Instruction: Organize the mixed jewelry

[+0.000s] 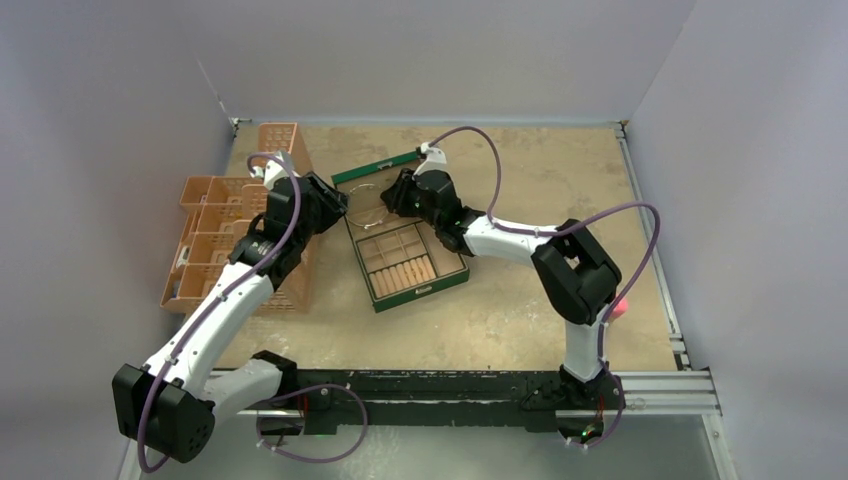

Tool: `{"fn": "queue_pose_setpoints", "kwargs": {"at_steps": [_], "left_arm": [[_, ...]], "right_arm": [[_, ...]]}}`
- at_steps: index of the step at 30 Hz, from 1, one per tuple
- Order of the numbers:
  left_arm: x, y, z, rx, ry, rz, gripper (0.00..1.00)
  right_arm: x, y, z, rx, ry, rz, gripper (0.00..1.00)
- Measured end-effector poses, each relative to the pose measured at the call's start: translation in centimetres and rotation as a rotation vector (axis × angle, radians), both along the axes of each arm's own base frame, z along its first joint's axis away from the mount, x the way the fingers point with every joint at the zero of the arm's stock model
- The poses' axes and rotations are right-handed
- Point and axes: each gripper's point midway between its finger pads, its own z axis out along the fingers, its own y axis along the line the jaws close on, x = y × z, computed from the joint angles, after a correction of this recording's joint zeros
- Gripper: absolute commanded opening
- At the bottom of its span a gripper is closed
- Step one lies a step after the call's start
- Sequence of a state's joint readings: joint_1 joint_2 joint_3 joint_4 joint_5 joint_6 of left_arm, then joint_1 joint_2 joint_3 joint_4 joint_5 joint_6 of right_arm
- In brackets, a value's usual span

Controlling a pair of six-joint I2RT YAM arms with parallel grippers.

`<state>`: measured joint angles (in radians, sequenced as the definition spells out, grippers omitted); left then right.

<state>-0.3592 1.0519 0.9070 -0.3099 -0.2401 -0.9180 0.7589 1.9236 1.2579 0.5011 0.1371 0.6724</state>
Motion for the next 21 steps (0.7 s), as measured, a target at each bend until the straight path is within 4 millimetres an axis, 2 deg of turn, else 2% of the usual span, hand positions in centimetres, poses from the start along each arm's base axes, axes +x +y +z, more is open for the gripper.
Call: {"fn": "queue_pose_setpoints", "kwargs": {"at_steps": [9, 21], "left_arm": [[-0.02, 0.04, -0.05, 0.013, -0.001, -0.007, 0.43], [-0.02, 0.06, -0.04, 0.018, -0.002, -0.009, 0.44]], "right_arm": [[0.21, -0.01, 0.16, -0.029, -0.011, -0.011, 0.08], [0.11, -0.63, 0.93, -0.085, -0.073, -0.033, 0.04]]}}
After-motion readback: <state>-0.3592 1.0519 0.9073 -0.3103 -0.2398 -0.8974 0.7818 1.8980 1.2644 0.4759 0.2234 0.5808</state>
